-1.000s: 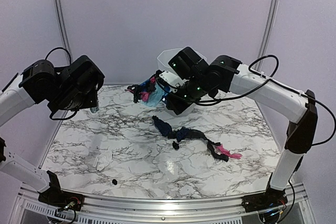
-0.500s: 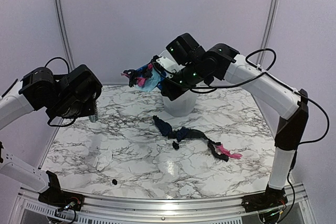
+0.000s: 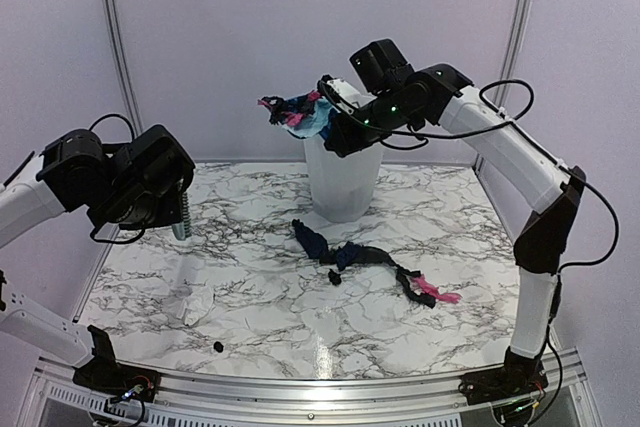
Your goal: Sweep away the paper scraps from the table
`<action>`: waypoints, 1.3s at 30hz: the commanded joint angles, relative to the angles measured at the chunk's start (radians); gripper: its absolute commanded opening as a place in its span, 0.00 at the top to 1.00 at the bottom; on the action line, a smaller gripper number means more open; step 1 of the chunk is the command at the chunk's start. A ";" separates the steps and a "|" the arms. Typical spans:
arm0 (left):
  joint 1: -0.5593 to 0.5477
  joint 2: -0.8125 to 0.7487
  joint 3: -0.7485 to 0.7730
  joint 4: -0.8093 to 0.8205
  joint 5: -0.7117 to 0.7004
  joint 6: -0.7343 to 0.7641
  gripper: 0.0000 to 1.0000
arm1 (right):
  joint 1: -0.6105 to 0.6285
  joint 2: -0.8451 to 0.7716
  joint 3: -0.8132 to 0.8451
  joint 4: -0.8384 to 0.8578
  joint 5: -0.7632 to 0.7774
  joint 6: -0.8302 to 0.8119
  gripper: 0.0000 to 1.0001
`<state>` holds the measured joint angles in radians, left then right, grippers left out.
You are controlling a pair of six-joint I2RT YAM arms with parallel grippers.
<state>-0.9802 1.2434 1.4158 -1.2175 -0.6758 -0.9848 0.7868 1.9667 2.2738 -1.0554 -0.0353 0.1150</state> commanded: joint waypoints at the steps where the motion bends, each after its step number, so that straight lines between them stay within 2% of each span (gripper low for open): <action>1: -0.003 0.011 -0.003 -0.016 0.007 0.000 1.00 | -0.060 0.000 0.038 0.028 -0.087 0.024 1.00; 10: -0.015 0.046 0.012 -0.014 0.039 0.019 1.00 | -0.169 0.017 0.032 0.089 -0.280 0.114 1.00; 21: -0.027 0.107 0.070 -0.012 0.036 0.026 1.00 | -0.291 -0.024 -0.092 0.257 -0.550 0.281 1.00; 33: -0.036 0.165 0.142 -0.008 0.027 0.041 1.00 | -0.359 -0.109 -0.286 0.520 -0.791 0.517 1.00; 39: -0.040 0.172 0.157 -0.005 0.028 0.038 1.00 | -0.377 -0.160 -0.411 0.724 -0.872 0.694 1.00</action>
<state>-1.0138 1.4075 1.5414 -1.2160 -0.6289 -0.9554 0.4294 1.8603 1.9003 -0.5220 -0.8192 0.6647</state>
